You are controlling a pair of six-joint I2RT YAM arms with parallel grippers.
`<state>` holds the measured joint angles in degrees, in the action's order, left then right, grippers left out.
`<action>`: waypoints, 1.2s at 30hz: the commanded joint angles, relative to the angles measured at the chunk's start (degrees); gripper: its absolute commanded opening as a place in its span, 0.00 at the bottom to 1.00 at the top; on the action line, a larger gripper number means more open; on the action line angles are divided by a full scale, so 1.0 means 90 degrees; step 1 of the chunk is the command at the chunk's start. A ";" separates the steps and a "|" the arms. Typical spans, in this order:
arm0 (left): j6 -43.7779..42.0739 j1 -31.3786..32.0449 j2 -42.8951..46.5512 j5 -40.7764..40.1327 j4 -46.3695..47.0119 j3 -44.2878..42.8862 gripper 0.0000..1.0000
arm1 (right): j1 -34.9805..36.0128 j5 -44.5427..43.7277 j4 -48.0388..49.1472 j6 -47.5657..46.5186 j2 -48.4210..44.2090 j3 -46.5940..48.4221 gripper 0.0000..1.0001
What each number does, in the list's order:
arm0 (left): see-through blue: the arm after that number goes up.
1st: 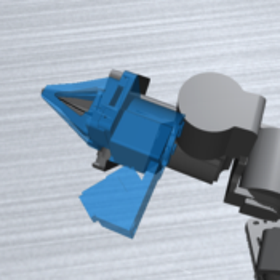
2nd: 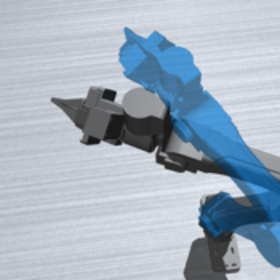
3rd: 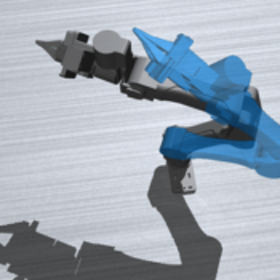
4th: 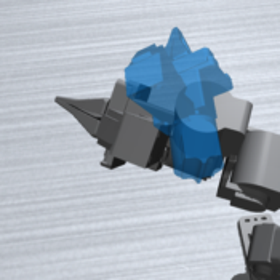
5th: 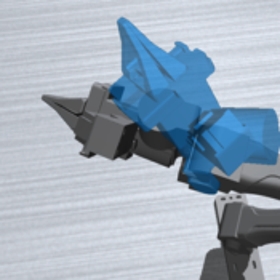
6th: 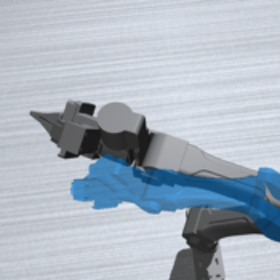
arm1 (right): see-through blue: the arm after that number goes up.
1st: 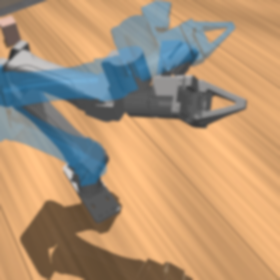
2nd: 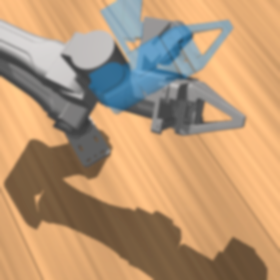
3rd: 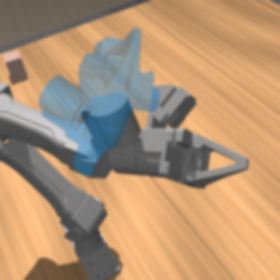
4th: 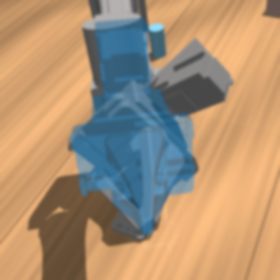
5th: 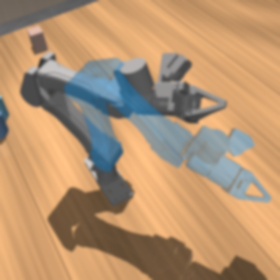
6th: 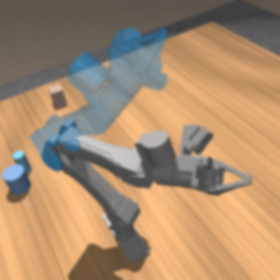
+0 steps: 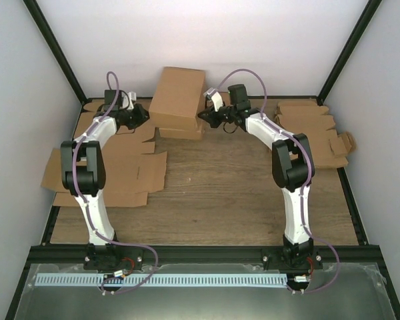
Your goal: Fold the paper box
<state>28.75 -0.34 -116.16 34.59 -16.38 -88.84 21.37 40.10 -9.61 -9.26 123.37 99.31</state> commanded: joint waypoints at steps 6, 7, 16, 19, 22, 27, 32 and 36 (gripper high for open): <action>0.0047 0.0356 0.0205 0.0006 -0.0152 -0.0169 0.07 | 0.0031 0.0198 -0.0251 -0.0170 0.0401 0.0584 0.01; 0.0040 0.0368 0.0203 0.0000 -0.0152 -0.0166 0.07 | 0.0030 0.0207 -0.0250 -0.0164 0.0415 0.0598 0.01; -0.0006 0.0455 -0.0168 -0.0023 -0.0358 -0.0581 0.08 | 0.0035 -0.0088 -0.0121 -0.0150 0.0270 0.0361 0.01; 0.0103 0.0483 -0.0131 -0.0062 -0.0308 -0.0550 0.10 | 0.0005 -0.0245 -0.0113 -0.0057 0.0296 0.0390 0.01; 0.0233 0.0515 -0.0011 -0.0074 -0.0160 -0.0365 0.11 | -0.0114 -0.0199 0.0021 0.0230 0.0249 0.0326 0.01; 0.0303 0.0511 0.0135 -0.0182 -0.0017 -0.0072 0.16 | -0.0207 -0.0138 0.0242 0.0339 0.0008 0.0065 0.03; 0.0182 0.0405 -0.0003 -0.0183 -0.0108 -0.0280 0.23 | -0.0212 -0.0194 0.0098 0.0263 -0.0094 0.0012 0.04; 0.0059 0.0194 0.0045 -0.0194 -0.0181 -0.0336 0.27 | -0.0215 -0.0265 0.0109 0.0238 -0.0254 -0.0162 0.04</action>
<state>30.72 2.52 -116.60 30.76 -18.39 -90.30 18.81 37.60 -8.91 -6.70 124.51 98.70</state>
